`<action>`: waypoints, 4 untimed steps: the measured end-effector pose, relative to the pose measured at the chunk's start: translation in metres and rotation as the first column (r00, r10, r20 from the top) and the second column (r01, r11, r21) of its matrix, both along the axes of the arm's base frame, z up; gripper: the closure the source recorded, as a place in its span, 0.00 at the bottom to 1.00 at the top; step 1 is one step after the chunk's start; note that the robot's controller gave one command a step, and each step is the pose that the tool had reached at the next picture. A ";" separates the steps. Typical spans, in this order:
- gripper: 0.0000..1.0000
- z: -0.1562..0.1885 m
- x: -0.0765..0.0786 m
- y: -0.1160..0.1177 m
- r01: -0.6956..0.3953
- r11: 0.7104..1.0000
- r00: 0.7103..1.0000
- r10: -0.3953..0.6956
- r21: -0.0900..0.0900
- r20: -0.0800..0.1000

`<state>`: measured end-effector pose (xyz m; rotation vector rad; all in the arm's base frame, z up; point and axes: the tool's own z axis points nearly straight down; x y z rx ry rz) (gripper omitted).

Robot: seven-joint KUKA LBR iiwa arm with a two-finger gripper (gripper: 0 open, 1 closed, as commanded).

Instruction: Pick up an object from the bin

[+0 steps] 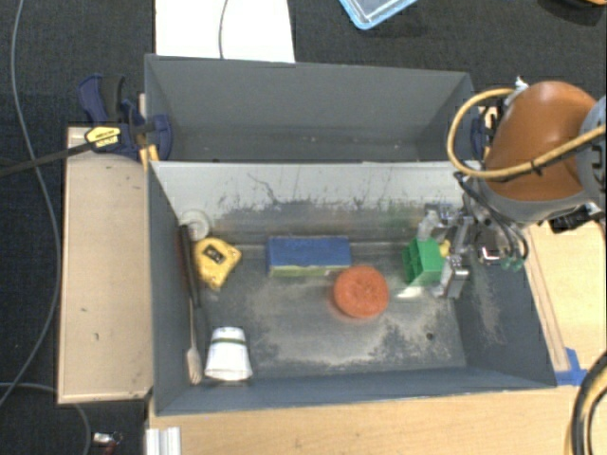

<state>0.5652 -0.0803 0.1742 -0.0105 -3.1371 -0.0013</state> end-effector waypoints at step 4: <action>0.00 -0.092 -0.003 0.065 -0.309 0.951 0.951 0.310 -0.004 0.012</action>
Offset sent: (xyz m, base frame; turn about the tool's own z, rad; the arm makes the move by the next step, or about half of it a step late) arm -0.0109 0.0331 -0.1042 -0.0531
